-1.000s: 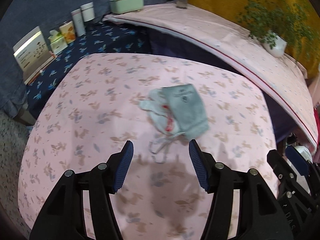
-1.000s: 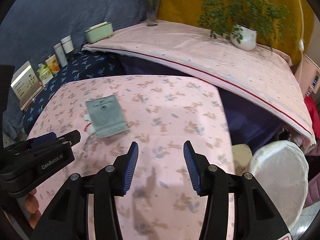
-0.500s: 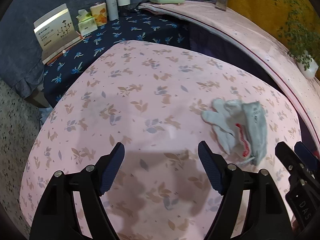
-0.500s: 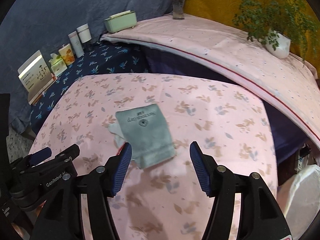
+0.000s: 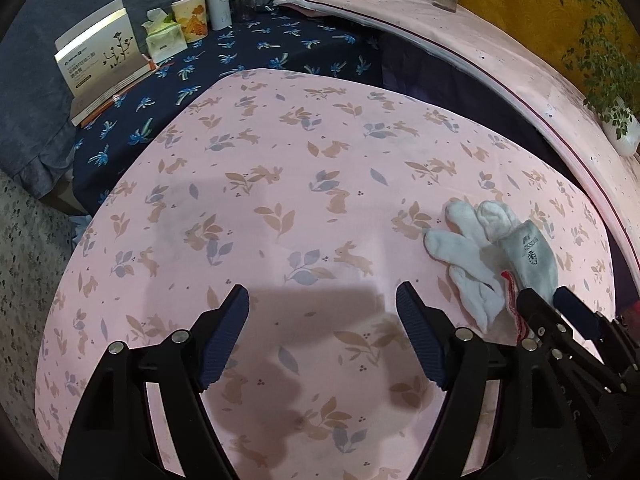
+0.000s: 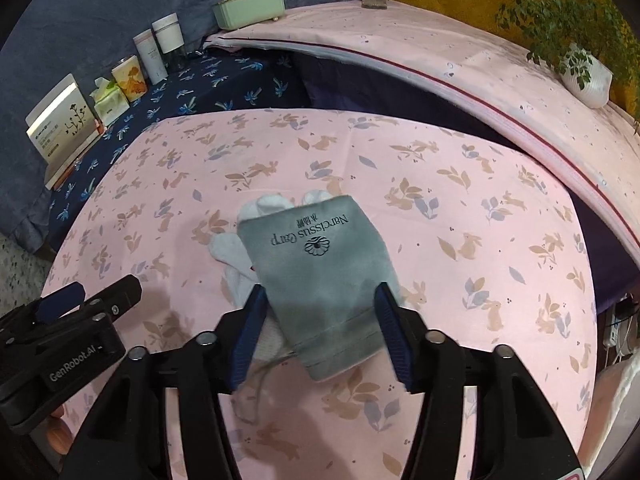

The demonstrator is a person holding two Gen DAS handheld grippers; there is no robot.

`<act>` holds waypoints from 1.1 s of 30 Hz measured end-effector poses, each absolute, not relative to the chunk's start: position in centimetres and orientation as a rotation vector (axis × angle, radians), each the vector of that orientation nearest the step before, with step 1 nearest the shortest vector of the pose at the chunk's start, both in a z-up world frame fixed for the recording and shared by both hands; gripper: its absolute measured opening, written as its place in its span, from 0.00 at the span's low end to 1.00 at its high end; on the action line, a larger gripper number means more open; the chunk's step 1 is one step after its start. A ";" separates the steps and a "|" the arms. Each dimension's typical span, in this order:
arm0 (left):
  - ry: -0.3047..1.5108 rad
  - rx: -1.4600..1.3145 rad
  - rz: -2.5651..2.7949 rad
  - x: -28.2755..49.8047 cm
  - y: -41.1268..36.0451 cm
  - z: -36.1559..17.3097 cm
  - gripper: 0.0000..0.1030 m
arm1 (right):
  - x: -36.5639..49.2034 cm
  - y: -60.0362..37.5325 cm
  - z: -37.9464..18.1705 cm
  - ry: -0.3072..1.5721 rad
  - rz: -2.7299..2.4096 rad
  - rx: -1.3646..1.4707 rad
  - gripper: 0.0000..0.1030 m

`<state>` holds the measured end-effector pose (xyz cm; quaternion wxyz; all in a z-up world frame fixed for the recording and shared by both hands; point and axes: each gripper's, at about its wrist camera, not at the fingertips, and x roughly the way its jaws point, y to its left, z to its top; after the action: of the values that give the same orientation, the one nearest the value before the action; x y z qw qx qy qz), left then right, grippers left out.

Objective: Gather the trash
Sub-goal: 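Grasp the grey pouch with the right tool while the left tool grasps the white glove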

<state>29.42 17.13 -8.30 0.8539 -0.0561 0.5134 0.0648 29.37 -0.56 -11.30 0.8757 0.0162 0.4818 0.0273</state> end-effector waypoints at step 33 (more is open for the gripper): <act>1.137 -0.064 -0.275 30.6 -0.7 -9.5 0.83 | 22.2 -14.8 -9.0 0.942 -0.165 0.219 0.07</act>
<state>30.56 -0.69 -9.51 0.8334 -0.0302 0.5364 -0.1299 22.20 -14.84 -9.01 0.8822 0.1051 0.4522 -0.0792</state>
